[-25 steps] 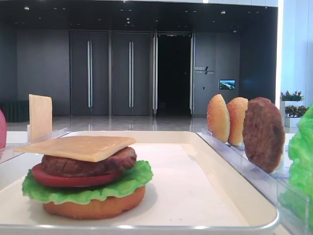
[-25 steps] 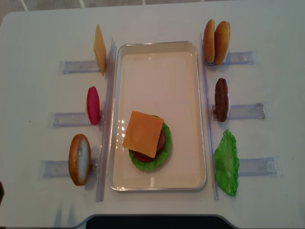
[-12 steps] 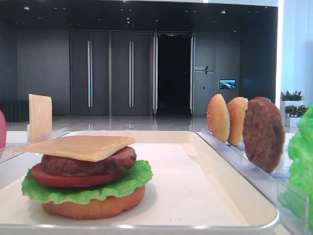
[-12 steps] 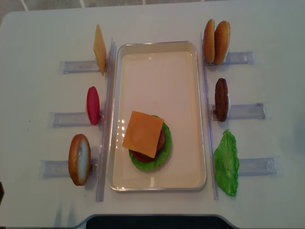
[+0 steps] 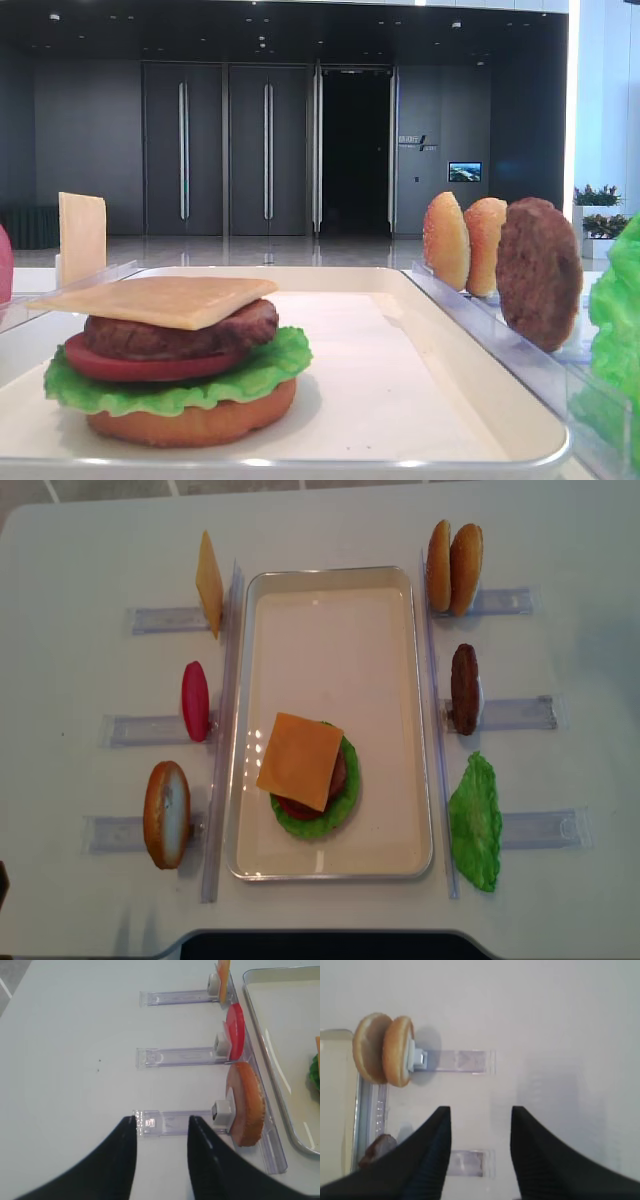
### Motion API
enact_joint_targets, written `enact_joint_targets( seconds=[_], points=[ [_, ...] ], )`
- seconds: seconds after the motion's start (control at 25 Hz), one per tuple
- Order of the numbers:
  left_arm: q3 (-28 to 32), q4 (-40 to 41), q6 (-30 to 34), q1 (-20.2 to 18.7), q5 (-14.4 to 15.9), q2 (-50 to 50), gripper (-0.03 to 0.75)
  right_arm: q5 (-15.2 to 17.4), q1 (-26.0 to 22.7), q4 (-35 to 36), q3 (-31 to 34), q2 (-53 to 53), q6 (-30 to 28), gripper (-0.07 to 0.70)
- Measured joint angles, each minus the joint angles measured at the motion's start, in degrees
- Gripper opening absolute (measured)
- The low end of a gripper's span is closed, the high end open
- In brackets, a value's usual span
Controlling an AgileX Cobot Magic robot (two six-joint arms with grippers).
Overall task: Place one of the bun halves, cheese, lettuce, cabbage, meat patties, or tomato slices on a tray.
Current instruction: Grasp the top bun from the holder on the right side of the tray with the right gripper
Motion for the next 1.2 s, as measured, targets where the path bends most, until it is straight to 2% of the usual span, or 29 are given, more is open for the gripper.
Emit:
enact_joint_targets(
  seconds=[0.12, 0.32, 0.68, 0.88, 1.0, 1.2],
  points=[
    [0.0, 0.0, 0.0, 0.0, 0.0, 0.0, 0.265, 0.0, 0.0, 1.8, -5.0, 4.9, 0.0, 0.303],
    [0.0, 0.0, 0.0, 0.0, 0.0, 0.0, 0.265, 0.0, 0.0, 3.3, -9.9, 10.5, 0.0, 0.303],
    [0.0, 0.0, 0.0, 0.0, 0.0, 0.0, 0.265, 0.1, 0.1, 3.3, -10.5, 11.2, -0.1, 0.308],
    [0.0, 0.0, 0.0, 0.0, 0.0, 0.0, 0.265, 0.1, 0.9, 3.2, -10.5, 11.2, -0.1, 0.348],
    [0.0, 0.0, 0.0, 0.0, 0.0, 0.0, 0.265, 0.1, 3.9, 3.2, -10.5, 11.2, 0.2, 0.374],
    [0.0, 0.0, 0.0, 0.0, 0.0, 0.0, 0.265, 0.1, 11.9, 2.9, -10.5, 11.2, 2.6, 0.381]
  ],
)
